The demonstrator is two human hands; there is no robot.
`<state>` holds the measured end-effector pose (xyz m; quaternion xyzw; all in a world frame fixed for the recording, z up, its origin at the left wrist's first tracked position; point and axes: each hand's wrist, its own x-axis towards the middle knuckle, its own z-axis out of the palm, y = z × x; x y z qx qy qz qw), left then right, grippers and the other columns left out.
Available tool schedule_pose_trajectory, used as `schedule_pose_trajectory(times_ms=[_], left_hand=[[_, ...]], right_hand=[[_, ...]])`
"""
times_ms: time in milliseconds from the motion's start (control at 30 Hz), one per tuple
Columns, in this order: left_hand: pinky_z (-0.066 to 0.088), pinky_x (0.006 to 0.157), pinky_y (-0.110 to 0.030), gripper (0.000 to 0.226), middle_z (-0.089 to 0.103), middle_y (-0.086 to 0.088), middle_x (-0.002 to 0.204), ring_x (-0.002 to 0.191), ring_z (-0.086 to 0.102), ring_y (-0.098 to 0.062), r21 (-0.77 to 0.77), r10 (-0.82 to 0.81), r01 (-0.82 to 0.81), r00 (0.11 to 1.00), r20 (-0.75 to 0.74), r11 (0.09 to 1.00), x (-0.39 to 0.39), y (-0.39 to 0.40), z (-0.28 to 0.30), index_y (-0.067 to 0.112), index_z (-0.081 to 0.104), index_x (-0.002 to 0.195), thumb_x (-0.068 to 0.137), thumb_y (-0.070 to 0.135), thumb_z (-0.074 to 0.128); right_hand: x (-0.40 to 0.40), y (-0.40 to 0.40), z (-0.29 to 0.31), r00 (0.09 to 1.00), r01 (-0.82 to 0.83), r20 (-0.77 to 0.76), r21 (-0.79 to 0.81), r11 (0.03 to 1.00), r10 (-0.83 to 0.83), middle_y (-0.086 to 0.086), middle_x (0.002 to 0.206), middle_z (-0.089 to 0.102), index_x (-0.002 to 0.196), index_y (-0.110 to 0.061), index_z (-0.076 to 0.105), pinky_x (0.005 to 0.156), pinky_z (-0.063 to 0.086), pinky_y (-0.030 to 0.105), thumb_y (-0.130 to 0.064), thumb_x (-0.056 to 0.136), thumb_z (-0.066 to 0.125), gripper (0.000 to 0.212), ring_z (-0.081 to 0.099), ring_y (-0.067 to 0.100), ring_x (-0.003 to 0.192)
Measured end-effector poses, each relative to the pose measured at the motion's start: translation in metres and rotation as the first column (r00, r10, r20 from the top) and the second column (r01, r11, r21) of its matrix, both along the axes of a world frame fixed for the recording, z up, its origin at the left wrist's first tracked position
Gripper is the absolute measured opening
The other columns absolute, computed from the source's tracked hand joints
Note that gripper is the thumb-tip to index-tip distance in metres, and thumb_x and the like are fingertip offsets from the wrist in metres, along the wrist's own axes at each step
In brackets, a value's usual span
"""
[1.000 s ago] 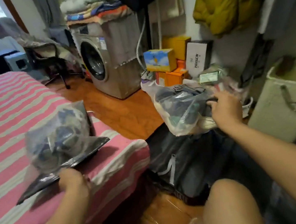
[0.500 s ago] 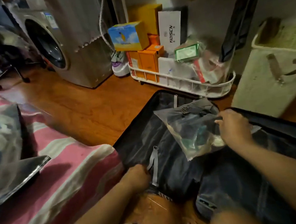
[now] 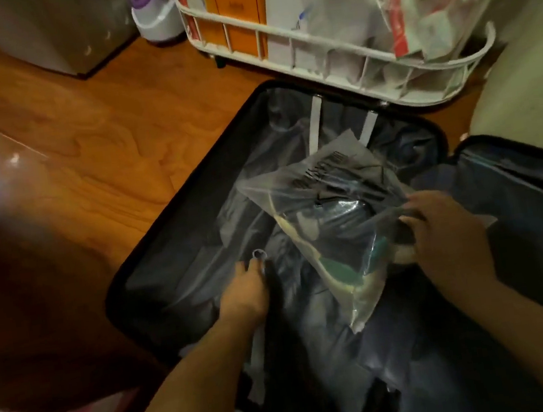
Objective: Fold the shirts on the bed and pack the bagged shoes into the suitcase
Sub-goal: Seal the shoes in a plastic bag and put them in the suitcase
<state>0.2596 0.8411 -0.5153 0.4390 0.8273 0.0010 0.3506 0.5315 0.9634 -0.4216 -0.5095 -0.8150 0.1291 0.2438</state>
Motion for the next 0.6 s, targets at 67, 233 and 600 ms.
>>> schedule_pose_trajectory(times_ms=[67, 233, 600], left_hand=[[0.05, 0.097, -0.048, 0.068, 0.004, -0.004, 0.168, 0.127, 0.052, -0.038, -0.002, -0.147, 0.147, 0.984, -0.098, 0.989, -0.008, 0.015, -0.017, 0.035, 0.012, 0.159, 0.102, 0.014, 0.044], [0.047, 0.099, -0.048, 0.059, 0.014, -0.008, 0.167, 0.132, 0.049, -0.039, -0.211, -0.517, 0.478, 0.833, -0.199, 0.852, -0.016, 0.037, -0.039, 0.024, 0.011, 0.162, 0.108, 0.018, 0.034], [0.05, 0.096, -0.038, 0.03, 0.051, -0.007, 0.128, 0.117, 0.06, -0.034, -0.124, -0.125, 0.102, 0.973, -0.194, 0.987, -0.01, -0.123, 0.094, 0.026, 0.062, 0.126, 0.097, 0.034, 0.057]], right_hand=[[0.001, 0.002, -0.014, 1.0, -0.029, -0.008, 0.017, 0.999, 0.029, 0.015, 0.116, 0.066, 0.102, 0.0, 0.069, 0.099, 0.026, 0.001, 0.006, 0.09, 0.061, 0.016, 0.056, 0.017, 0.106], [-0.004, -0.001, -0.028, 0.997, -0.076, 0.039, 0.07, 0.995, 0.074, 0.014, 0.115, 0.068, 0.099, 0.0, 0.071, 0.098, 0.037, 0.015, 0.006, 0.088, 0.065, 0.014, 0.064, 0.024, 0.105], [-0.049, -0.034, -0.028, 0.934, -0.353, -0.037, 0.07, 0.933, 0.356, 0.014, 0.118, 0.064, 0.096, 0.0, 0.07, 0.112, 0.037, 0.028, 0.01, 0.086, 0.064, 0.016, 0.056, 0.027, 0.118]])
